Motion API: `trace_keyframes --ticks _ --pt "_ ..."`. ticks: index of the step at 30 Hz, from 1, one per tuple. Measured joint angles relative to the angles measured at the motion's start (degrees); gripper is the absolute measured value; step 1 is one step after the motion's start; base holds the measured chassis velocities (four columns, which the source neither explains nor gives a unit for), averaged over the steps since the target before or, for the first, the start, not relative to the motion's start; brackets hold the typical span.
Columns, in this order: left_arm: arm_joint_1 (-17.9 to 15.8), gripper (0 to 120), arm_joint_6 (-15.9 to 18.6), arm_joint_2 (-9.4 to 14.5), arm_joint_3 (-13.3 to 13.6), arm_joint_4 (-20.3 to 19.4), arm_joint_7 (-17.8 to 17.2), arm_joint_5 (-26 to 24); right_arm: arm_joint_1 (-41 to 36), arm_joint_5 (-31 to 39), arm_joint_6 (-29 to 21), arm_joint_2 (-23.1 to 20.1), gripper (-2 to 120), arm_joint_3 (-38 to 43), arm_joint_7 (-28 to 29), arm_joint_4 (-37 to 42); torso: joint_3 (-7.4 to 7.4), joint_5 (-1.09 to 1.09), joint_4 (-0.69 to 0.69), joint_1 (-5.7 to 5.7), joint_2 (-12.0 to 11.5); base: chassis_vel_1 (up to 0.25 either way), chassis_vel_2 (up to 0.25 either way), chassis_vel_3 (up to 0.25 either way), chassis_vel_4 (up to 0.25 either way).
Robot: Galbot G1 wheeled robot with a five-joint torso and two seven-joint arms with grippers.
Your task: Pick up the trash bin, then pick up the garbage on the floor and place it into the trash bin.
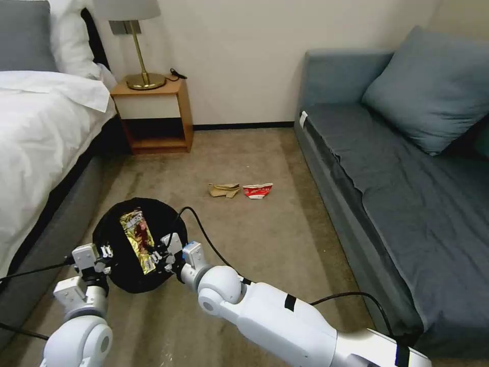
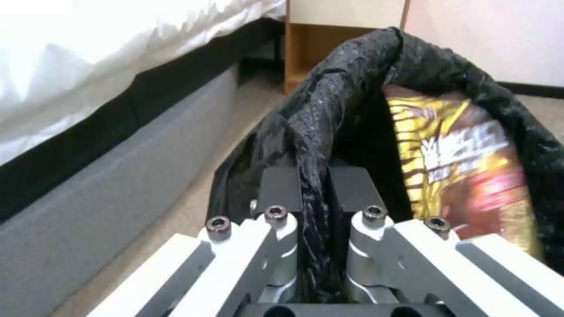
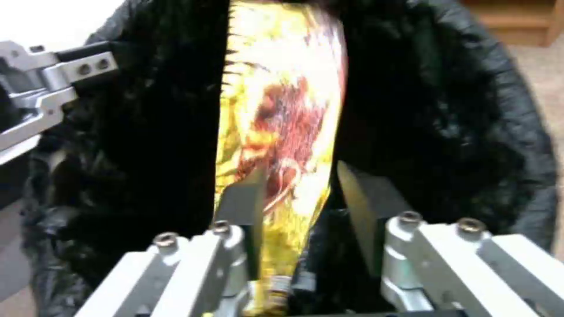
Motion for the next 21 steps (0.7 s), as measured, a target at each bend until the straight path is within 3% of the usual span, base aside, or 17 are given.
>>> trace_keyframes --ticks 3,5,8,11,13,16,21 --pt "0.0 7 0.0 0.0 0.0 0.1 0.0 0.0 0.0 -0.1 0.1 -0.1 40 0.1 0.1 0.0 0.00 0.00 0.00 0.00 0.0 0.000 0.000 0.000 0.000" --pt "-0.1 7 0.0 0.0 0.0 0.3 0.0 0.1 0.0 -0.2 0.8 -0.2 54 0.3 0.2 0.2 0.00 0.00 0.00 0.00 0.0 0.000 0.000 0.000 0.000" --pt "-0.1 7 0.0 0.0 -0.1 0.4 0.0 0.1 0.0 -0.2 2.0 -0.1 61 0.5 0.5 0.8 0.00 0.00 0.00 0.00 0.0 0.000 0.000 0.000 0.000" --pt "-0.1 7 0.0 0.2 -0.4 0.6 0.0 0.2 -0.5 -0.4 4.5 0.2 76 1.6 1.6 1.2 0.00 0.00 0.01 0.00 0.0 0.000 0.000 0.000 0.000" --pt "-0.1 7 0.0 0.3 -0.5 0.6 0.0 0.2 -0.5 -0.6 4.8 0.3 79 2.2 1.8 1.3 0.00 0.00 0.01 0.00 0.0 0.000 0.000 0.000 0.000" --pt "0.0 7 0.0 0.6 -1.1 0.7 -0.1 0.0 -0.3 -1.2 3.7 0.0 95 5.5 2.1 1.1 0.00 0.01 0.01 0.00 0.0 0.000 0.000 0.000 0.000" --pt "-0.2 7 0.0 0.8 -1.4 1.0 -0.2 -0.2 0.2 -1.4 2.3 -1.1 99 8.8 2.0 -0.2 0.00 0.01 0.00 0.00 0.0 0.000 0.000 0.000 0.000"
